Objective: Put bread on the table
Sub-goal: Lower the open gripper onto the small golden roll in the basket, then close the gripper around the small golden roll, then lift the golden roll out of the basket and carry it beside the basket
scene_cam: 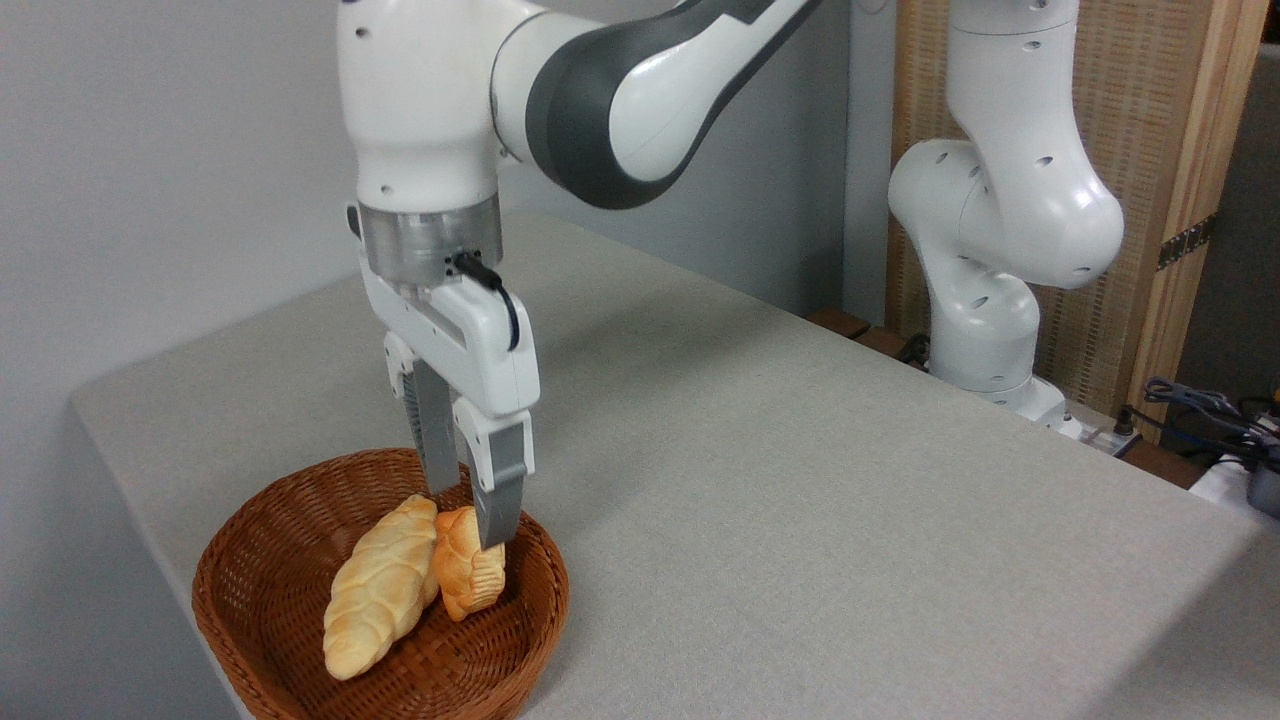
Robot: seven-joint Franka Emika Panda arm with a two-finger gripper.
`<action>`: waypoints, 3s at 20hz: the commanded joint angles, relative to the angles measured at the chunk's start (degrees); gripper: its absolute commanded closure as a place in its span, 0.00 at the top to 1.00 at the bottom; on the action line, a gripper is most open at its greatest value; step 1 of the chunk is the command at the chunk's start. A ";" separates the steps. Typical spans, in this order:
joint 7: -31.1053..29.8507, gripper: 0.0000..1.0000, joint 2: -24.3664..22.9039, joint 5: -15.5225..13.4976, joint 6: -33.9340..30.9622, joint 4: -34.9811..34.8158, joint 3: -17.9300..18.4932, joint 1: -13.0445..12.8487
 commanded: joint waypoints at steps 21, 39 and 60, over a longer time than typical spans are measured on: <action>1.05 0.99 4.96 2.84 3.12 -0.21 -1.08 -0.89; 1.05 0.39 4.96 3.55 3.03 -0.03 -1.08 -0.89; 0.61 0.47 0.31 1.17 -1.35 3.57 -0.29 -0.37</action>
